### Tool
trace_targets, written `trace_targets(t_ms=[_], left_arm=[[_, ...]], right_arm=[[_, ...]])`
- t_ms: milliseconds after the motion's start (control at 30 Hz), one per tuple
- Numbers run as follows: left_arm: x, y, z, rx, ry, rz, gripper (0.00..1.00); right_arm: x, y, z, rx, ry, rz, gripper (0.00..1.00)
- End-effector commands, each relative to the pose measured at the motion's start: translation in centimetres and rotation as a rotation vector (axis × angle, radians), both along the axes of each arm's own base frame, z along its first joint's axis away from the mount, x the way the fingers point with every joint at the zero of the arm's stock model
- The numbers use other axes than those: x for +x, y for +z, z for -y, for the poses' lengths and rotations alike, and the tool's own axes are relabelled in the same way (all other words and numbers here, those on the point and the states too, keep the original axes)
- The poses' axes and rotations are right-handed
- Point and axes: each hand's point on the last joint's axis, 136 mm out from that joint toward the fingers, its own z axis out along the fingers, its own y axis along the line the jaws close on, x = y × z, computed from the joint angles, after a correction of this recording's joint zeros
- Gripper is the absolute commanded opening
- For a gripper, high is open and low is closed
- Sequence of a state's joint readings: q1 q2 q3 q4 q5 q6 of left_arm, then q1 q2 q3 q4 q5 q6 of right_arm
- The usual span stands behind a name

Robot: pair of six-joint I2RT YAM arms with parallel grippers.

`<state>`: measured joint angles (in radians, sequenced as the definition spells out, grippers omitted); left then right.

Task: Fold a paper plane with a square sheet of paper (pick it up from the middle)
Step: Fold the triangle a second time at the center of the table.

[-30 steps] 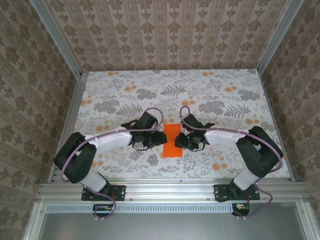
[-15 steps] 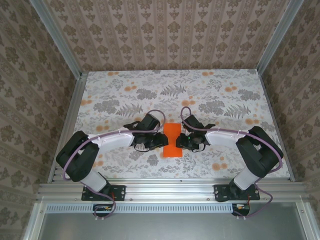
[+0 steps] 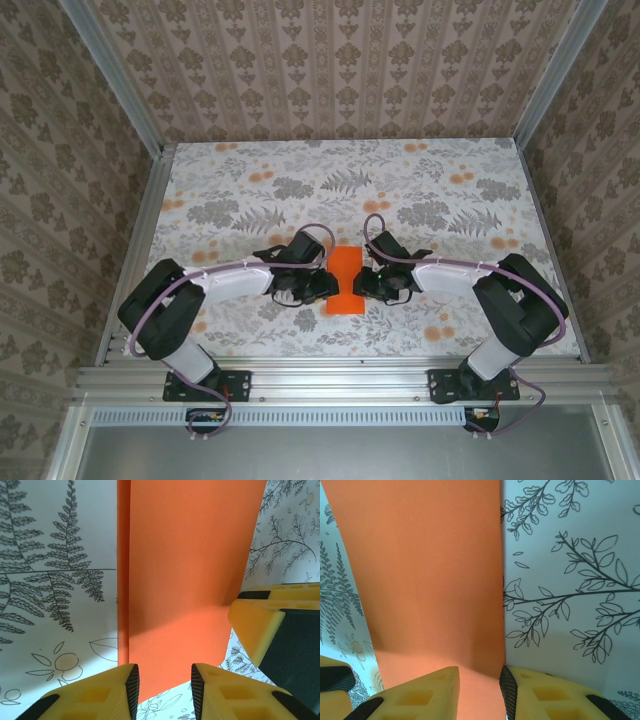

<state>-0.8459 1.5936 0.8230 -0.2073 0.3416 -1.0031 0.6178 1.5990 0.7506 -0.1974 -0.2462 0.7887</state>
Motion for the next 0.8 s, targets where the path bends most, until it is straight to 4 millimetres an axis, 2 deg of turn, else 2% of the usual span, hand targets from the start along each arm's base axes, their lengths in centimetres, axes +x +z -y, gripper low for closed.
trace_targets(t_ms=[0,233,600,767], left_arm=[[-0.9,-1.3,-0.3,0.022,0.005,-0.043,0.35],[-1.2,-2.0,-0.9,0.058,0.002,-0.045,0.36],[-1.4,-2.4,0.1,0.056,-0.032,-0.048,0.32],[-1.2,-1.8,0.6,0.036,-0.041,-0.034,0.31]], right_arm=[[-1.3,-1.9,0.8,-0.033,-0.005,-0.054,0.32],[-1.3,-1.9,0.8,-0.033,-0.003,-0.054,0.32],[-1.4,-2.0,0.8,-0.033,-0.004,-0.058,0.32],[-1.3,-1.9,0.7,-0.03,-0.003,-0.057,0.32]])
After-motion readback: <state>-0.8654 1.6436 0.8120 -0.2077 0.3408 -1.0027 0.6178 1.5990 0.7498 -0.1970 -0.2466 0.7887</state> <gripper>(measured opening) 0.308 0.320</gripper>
